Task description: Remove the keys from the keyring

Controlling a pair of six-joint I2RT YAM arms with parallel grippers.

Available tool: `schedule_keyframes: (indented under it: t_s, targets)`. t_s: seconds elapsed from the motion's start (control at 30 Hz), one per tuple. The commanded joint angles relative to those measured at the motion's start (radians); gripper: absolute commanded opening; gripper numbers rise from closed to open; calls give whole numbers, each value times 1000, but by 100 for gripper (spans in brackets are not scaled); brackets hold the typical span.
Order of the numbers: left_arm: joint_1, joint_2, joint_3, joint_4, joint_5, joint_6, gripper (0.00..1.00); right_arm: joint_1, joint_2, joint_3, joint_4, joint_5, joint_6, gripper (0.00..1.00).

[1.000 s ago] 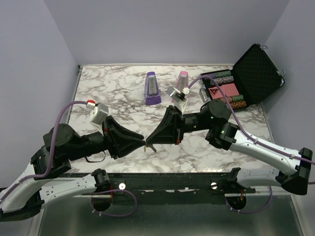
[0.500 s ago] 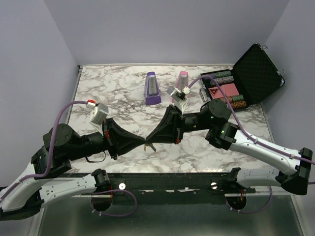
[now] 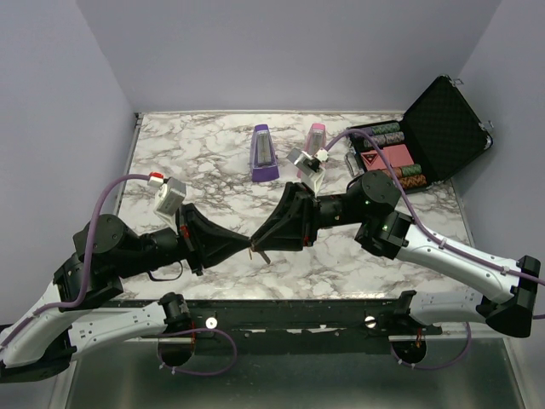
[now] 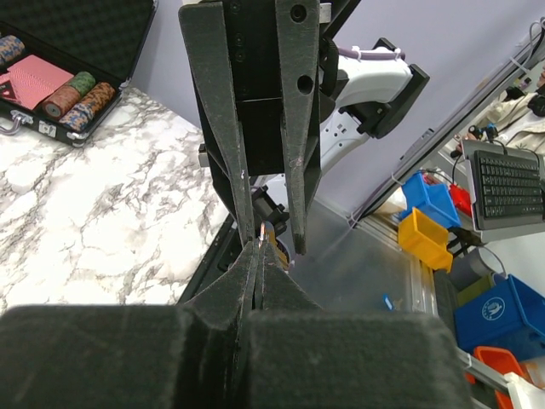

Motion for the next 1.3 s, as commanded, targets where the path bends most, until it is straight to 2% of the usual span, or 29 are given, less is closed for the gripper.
schedule_keyframes:
  t_s: [0.0,0.53,1.27]
  targets:
    - [0,-10,9,11,-28,5,0,5,-4,20,27,10,4,34]
    - [0,-27,5,37,-42,-3,0,5,2,4,36,26,9,34]
    - [0,-25,-12,63,-31,-10,0,5,21,15,30,29,9,25]
